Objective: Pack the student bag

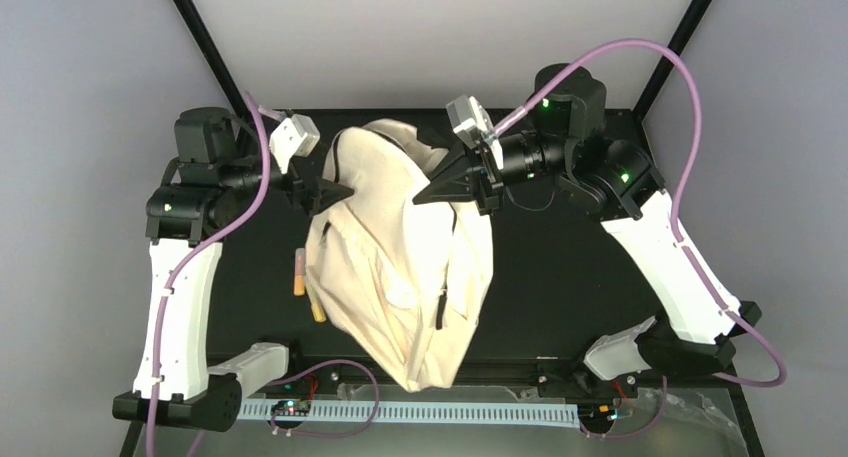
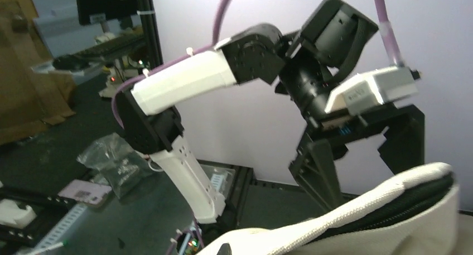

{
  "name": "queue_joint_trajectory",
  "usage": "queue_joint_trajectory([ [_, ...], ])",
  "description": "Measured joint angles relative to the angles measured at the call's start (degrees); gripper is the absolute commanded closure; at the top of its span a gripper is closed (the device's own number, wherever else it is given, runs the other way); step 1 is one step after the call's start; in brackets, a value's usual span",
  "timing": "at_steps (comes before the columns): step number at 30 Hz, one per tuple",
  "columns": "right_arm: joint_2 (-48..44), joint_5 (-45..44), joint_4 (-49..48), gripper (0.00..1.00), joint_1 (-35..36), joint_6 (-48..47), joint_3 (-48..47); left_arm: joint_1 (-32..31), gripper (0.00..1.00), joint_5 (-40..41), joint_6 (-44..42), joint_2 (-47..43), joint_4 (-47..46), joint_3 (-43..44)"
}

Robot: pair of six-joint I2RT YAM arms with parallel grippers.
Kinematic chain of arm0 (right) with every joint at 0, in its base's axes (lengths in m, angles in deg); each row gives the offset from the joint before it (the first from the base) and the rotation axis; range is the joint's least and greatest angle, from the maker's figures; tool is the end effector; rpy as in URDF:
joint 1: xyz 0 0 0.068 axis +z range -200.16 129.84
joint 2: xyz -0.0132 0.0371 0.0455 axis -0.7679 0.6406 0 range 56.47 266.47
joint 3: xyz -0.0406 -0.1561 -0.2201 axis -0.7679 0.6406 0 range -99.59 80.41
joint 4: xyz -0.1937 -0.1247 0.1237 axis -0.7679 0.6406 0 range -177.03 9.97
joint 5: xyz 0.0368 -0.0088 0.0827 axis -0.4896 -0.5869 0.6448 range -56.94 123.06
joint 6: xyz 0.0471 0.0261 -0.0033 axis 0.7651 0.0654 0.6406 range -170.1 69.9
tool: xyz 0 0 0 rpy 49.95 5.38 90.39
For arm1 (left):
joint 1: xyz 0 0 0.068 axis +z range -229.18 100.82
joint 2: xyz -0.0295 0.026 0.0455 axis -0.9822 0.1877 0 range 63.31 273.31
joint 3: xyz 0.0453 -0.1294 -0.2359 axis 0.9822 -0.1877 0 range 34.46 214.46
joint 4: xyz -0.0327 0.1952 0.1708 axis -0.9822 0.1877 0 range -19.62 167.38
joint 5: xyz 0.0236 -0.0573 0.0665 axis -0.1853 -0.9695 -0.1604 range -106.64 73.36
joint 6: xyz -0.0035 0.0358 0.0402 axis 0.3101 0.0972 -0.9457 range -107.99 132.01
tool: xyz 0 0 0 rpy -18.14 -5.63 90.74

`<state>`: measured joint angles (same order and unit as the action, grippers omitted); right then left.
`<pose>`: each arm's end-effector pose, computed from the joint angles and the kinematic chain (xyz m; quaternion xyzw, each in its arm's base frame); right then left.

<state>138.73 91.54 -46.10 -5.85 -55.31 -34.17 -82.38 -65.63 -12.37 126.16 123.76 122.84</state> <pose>0.1584 0.1972 0.5429 -0.5663 0.4674 0.5394 0.4122 0.1789 -0.0371 0.4628 0.3936 0.7059 -0.2627 0.5270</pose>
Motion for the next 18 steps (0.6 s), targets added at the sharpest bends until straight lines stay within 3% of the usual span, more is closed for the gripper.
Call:
queue_joint_trajectory([
  [6,-2.0,-1.3,7.2,0.99,0.0,-9.2,2.9,-0.3,0.01,-4.3,-9.2,0.2,5.7,3.3],
  [13,2.1,-1.1,18.3,0.99,0.0,-20.3,-0.3,-0.8,0.01,-7.5,-15.4,2.0,9.1,3.4],
  [18,4.2,-0.9,23.9,0.99,0.0,-26.7,-1.2,-6.9,0.01,-8.6,-17.0,3.3,8.2,0.5],
])
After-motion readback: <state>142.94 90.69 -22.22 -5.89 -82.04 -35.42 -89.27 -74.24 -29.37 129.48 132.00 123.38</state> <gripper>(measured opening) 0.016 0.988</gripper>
